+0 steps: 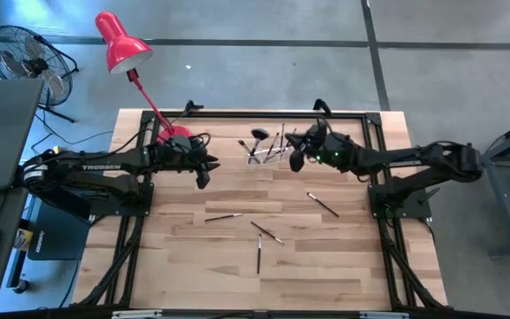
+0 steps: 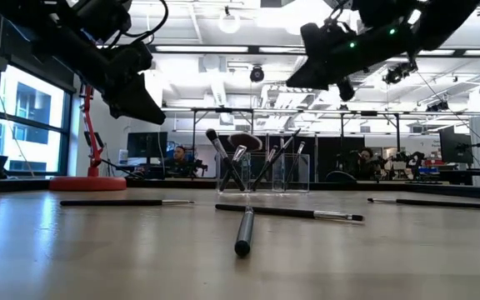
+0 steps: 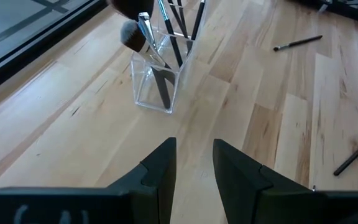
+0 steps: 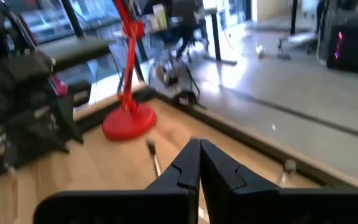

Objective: Put items in baskets/containers
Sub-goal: Put the liner brush into the transparent organizer

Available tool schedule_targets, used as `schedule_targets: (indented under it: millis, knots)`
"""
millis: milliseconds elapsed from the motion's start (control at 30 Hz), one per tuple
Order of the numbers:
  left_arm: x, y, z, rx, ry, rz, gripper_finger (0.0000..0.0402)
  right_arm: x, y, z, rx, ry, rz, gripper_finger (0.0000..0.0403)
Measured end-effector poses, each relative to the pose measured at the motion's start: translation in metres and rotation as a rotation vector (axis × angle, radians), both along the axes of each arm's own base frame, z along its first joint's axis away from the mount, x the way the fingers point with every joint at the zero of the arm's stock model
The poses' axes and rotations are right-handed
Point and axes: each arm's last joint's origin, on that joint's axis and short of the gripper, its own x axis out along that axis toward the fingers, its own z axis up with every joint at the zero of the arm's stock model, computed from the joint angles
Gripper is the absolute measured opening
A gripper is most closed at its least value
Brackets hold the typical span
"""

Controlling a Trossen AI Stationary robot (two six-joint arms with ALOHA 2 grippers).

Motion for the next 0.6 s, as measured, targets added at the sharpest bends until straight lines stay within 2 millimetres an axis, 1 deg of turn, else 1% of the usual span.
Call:
schedule_targets:
  millis: [233,367,467,600]
  knots:
    - [0.0,0.0,0.0,-0.003,-0.003,0.005,0.0104,-0.003,0.032,-0.011,0.107,0.129,0.056,0.0003]
    - [0.001,-0.001,0.0,-0.053,-0.019,0.034,0.0104,-0.006,0.048,-0.021,0.191,0.208,0.097,0.0002]
    - [0.003,-0.007,0.0,-0.095,-0.032,0.032,0.0104,-0.009,0.06,-0.03,0.292,0.258,0.107,0.0002]
    - [0.007,-0.026,0.0,-0.115,-0.04,0.023,0.0104,-0.016,0.078,-0.04,0.387,0.349,0.127,0.0001]
